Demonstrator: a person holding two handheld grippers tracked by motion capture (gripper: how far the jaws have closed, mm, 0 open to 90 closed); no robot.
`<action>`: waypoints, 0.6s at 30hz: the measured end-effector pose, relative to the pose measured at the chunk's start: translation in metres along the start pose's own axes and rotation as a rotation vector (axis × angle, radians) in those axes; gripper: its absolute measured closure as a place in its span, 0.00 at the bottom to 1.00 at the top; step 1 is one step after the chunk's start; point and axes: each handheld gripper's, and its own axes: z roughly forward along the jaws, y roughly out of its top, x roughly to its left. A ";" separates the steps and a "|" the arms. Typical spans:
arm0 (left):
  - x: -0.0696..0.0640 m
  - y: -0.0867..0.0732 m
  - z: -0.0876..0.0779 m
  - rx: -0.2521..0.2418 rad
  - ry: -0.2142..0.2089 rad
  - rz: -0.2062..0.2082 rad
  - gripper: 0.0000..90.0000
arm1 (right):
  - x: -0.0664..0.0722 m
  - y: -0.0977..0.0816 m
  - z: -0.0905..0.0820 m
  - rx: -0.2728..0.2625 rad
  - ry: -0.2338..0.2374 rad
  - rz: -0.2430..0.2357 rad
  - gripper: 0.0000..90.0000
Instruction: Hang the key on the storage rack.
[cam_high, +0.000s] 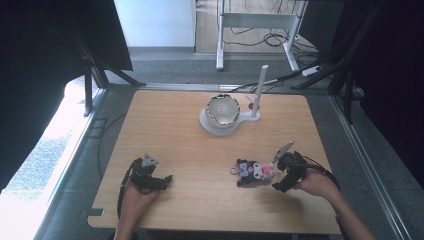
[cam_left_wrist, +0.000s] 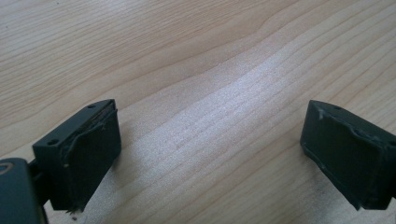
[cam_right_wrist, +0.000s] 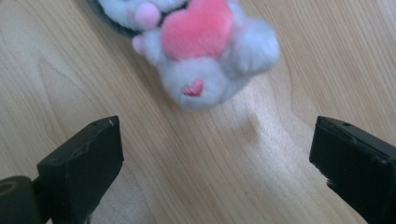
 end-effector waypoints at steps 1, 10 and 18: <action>0.000 0.000 0.000 0.000 0.000 0.000 0.05 | 0.000 0.003 0.000 0.009 0.003 -0.010 0.03; 0.000 0.000 0.000 0.000 0.000 0.000 0.05 | 0.002 0.030 0.005 0.063 0.038 -0.096 0.03; 0.000 0.000 0.000 0.000 0.000 0.000 0.05 | 0.005 0.052 0.015 0.110 0.049 -0.172 0.09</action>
